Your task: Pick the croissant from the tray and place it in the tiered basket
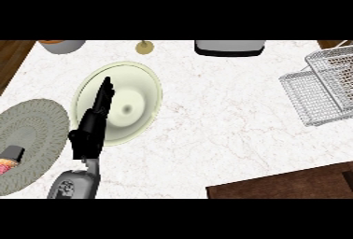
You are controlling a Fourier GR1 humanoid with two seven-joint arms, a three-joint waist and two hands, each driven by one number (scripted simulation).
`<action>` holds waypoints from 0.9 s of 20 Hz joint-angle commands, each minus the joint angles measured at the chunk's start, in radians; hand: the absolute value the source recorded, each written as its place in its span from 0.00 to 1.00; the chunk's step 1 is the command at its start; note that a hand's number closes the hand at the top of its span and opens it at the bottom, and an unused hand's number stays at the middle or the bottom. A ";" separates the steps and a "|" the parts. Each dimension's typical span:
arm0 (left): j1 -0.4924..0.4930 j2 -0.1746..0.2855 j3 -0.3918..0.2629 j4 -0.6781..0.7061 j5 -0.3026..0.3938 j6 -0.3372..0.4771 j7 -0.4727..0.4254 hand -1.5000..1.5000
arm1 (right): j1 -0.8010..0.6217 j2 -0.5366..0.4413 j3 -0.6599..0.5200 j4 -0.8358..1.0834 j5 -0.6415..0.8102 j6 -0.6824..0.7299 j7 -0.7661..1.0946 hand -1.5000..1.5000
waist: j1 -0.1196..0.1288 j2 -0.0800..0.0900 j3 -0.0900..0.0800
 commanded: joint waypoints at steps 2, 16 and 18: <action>-0.006 -0.017 -0.031 0.044 -0.014 0.056 -0.030 0.50 | 0.008 -0.019 0.032 0.165 0.108 -0.159 -0.151 1.00 | -0.009 0.000 0.001; 0.022 0.007 -0.007 -0.024 0.014 -0.020 0.012 0.50 | -0.186 0.019 -0.014 0.699 0.100 -0.260 -0.255 0.00 | 0.006 0.002 0.001; 0.010 0.005 0.022 0.063 0.014 -0.003 -0.077 0.50 | -0.203 0.038 -0.048 0.710 0.054 -0.259 -0.273 0.00 | -0.002 0.002 0.001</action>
